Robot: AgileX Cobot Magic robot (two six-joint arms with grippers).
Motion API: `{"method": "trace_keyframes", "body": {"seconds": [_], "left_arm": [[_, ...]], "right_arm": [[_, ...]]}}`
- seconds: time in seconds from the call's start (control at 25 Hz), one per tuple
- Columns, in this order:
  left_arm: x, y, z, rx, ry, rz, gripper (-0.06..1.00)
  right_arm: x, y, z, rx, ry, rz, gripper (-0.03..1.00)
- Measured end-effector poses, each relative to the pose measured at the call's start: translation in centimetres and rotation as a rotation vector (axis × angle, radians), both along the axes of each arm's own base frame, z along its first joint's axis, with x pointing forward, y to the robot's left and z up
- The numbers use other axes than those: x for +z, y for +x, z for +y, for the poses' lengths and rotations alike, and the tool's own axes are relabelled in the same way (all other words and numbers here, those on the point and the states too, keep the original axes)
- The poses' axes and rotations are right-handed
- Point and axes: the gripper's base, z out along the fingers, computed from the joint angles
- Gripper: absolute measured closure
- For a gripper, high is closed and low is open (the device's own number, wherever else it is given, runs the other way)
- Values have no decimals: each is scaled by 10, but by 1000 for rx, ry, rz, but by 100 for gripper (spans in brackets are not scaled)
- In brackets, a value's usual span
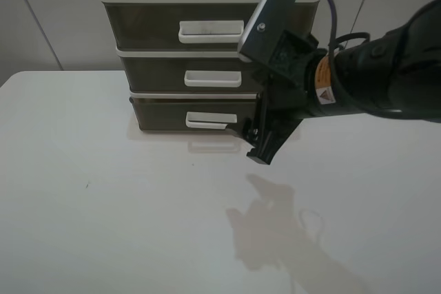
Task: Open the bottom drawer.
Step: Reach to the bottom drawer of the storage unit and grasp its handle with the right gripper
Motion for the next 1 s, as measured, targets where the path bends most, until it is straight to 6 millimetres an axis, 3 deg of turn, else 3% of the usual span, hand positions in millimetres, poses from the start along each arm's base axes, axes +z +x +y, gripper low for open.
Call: {"method": "trace_keyframes", "body": {"seconds": [0.16, 0.36, 0.72, 0.88, 1.0], "left_arm": [[0, 0, 0, 0, 0, 0, 20], [0, 0, 0, 0, 0, 0, 20], [0, 0, 0, 0, 0, 0, 20], [0, 0, 0, 0, 0, 0, 20], [0, 0, 0, 0, 0, 0, 20]], "right_arm": [[-34, 7, 8, 127, -177, -5, 17], [-61, 13, 13, 255, -325, -23, 17], [-84, 28, 26, 421, -425, -63, 17], [-96, 28, 32, 459, -395, -63, 17], [-93, 29, 37, 476, -345, -97, 17]]}}
